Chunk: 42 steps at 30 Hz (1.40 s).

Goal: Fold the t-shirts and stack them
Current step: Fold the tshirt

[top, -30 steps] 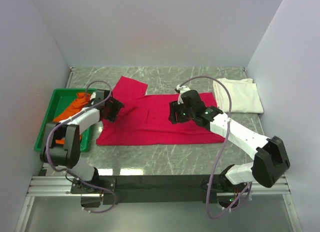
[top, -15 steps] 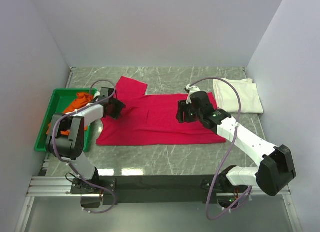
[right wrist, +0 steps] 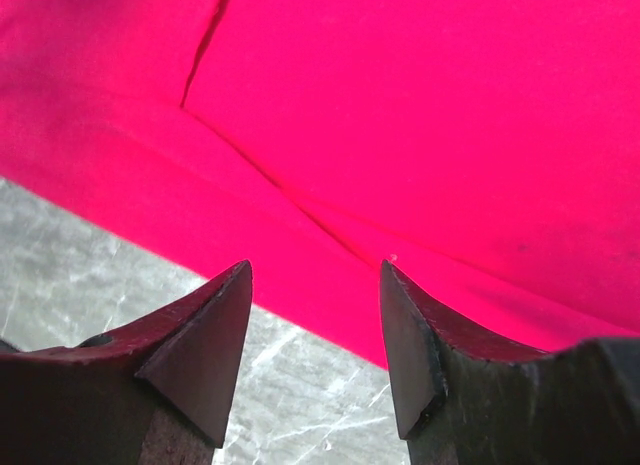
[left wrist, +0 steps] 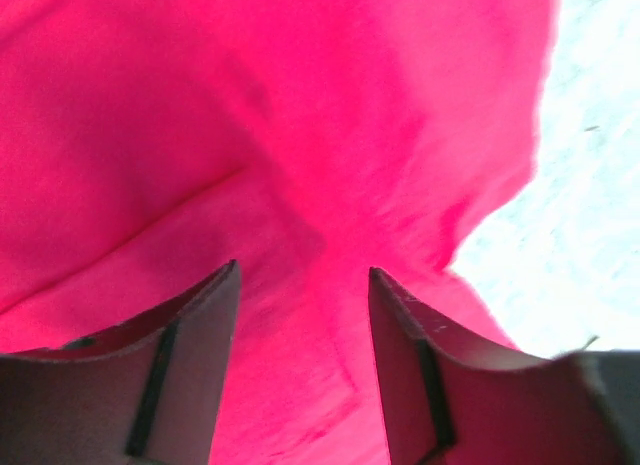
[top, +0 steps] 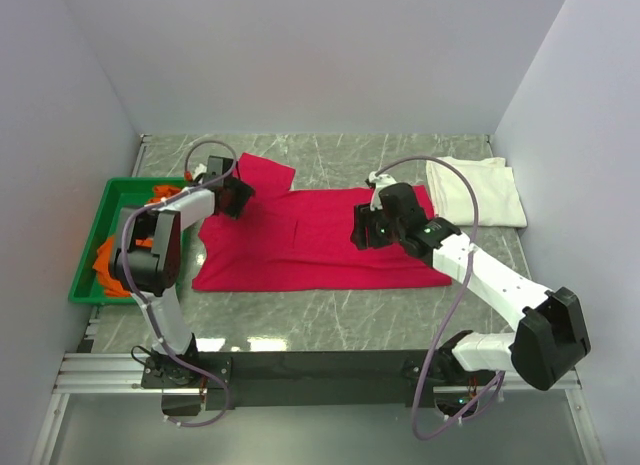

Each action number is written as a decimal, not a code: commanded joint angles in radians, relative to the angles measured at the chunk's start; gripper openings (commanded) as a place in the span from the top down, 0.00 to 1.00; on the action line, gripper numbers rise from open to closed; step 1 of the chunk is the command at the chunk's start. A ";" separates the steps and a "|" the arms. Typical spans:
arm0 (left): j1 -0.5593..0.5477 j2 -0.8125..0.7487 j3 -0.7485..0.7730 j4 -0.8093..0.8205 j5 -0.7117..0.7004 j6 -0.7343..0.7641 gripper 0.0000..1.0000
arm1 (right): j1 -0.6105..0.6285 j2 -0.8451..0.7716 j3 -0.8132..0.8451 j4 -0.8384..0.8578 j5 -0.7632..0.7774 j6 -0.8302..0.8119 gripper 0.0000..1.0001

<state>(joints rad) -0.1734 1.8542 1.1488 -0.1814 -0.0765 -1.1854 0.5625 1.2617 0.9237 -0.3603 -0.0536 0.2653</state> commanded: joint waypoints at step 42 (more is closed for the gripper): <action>-0.696 -0.112 -0.126 -0.109 0.001 0.211 0.77 | 0.030 0.398 0.058 -0.126 0.052 0.161 0.75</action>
<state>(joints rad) -0.8646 1.7321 0.9878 -0.2760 -0.0975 -0.9646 0.6037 1.6444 0.9375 -0.4873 -0.0368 0.4229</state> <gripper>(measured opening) 0.232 0.255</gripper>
